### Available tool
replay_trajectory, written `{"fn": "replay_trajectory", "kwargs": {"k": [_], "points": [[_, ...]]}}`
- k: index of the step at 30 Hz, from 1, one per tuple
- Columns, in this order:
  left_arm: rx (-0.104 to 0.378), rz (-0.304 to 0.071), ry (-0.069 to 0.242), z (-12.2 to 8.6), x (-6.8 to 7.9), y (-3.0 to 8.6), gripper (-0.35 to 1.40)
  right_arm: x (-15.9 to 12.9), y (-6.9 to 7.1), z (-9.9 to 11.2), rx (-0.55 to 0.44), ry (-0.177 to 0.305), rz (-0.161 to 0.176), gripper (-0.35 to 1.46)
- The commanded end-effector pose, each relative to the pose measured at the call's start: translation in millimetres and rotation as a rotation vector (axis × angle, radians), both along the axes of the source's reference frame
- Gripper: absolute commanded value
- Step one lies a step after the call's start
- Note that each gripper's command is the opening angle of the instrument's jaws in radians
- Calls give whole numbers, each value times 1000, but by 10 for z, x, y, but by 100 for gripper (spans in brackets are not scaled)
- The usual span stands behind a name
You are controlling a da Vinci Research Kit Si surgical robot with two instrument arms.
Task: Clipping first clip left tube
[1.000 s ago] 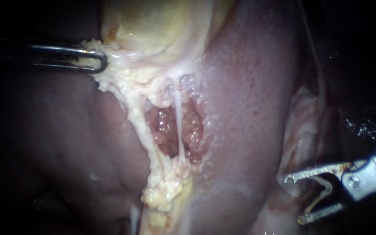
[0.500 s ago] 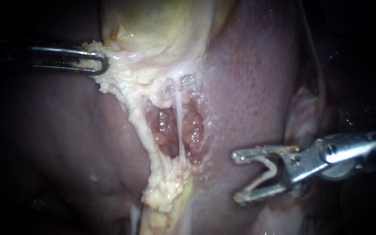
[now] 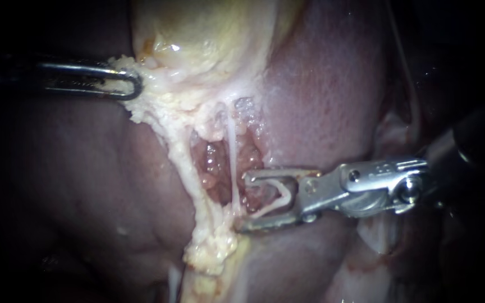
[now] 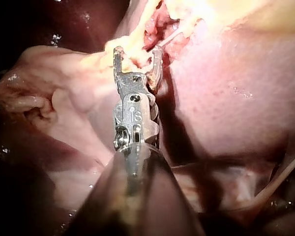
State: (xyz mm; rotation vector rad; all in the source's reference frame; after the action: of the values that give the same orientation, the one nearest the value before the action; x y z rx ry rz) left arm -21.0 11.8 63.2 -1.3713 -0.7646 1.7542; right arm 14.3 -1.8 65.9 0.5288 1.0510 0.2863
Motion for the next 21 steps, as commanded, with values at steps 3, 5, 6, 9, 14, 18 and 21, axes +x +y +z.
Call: {"fn": "replay_trajectory", "kwargs": {"k": [3,5,6,9,14,18,21], "points": [[0,1,0,0,0,0,-35,9,-3,7,7,9,16,50],[0,1,0,0,0,0,-35,13,-4,9,10,17,13,50],[0,0,0,0,0,0,-35,16,-5,10,13,23,12,50],[0,0,1,-1,-1,0,-35,22,-5,13,31,42,17,50],[1,1,-1,-2,-2,-1,-35,29,-7,15,50,75,9,50],[1,1,0,-2,-3,-1,-35,35,-10,18,55,88,0,50],[1,1,-1,-2,-3,-1,-35,39,-12,21,55,92,-4,50]]}}
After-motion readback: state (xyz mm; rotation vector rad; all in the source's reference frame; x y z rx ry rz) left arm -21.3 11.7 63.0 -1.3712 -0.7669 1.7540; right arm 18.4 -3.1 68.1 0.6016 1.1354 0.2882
